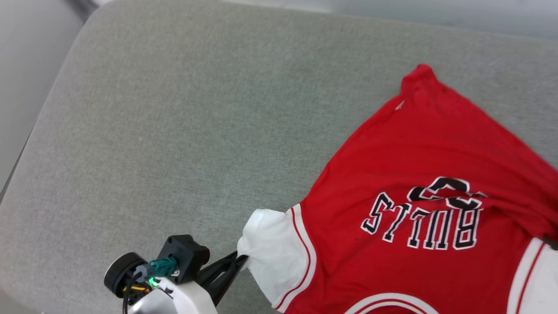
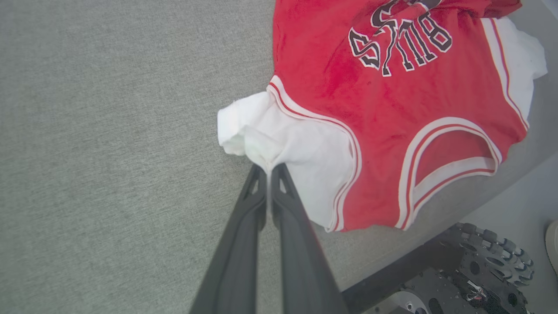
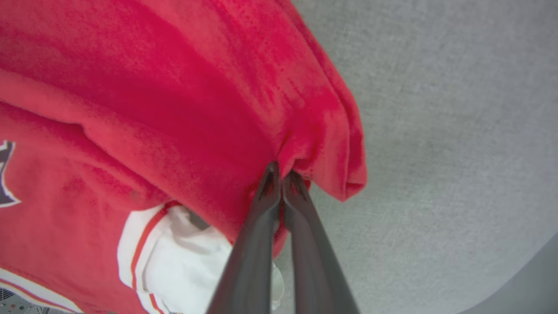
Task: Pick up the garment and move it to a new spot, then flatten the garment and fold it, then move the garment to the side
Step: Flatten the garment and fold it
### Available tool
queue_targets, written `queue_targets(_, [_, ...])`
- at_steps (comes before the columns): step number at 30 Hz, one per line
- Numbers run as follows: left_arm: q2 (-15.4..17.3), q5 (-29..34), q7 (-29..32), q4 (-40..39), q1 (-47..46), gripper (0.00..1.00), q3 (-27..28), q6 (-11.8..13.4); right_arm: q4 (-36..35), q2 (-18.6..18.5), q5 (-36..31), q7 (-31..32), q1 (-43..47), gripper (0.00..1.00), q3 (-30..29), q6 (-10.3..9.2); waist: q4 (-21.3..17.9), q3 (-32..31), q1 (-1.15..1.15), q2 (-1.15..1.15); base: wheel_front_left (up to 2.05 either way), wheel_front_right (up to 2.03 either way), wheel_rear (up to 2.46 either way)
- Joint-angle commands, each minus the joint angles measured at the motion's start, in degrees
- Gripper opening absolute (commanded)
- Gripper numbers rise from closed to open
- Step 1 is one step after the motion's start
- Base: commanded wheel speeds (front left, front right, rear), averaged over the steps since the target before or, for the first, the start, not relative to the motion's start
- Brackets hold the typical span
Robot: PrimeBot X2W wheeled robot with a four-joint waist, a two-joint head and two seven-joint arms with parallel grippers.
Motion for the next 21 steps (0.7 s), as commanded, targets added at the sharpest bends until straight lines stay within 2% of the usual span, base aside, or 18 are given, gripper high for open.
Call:
queue_targets(1, [0.24, -0.18, -0.21, 0.19, 0.69, 0.00, 0.26, 0.29, -0.73, 0.11, 0.54, -0.24, 1.95, 0.00, 0.05, -0.02, -2.78, -3.23, 0.01, 0.00, 0.00, 0.00, 0.00])
queue_targets(10, [0.91, -1.36, -1.19, 1.87, 4.29, 0.00, 0.97, 2.07, -6.45, 0.92, 5.37, -1.96, 15.21, 0.00, -2.79, -0.02, -5.92, -8.85, 0.01, 0.00, 0.00, 0.00, 0.00])
queue_targets(15, [-0.13, -2.86, -2.69, 3.63, 6.04, 0.00, 1.05, 2.55, -9.44, 3.90, 7.04, -3.56, 24.27, 0.00, -6.29, -0.02, -6.68, -11.03, 0.01, 0.00, 0.00, 0.00, 0.00])
queue_targets(21, [-0.30, -2.88, -3.27, 4.30, 6.59, 0.00, 0.84, 2.60, -10.35, 5.60, 7.42, -5.14, 29.29, 0.00, -6.55, -0.02, -7.05, -11.80, 0.01, 0.00, 0.00, 0.00, 0.00])
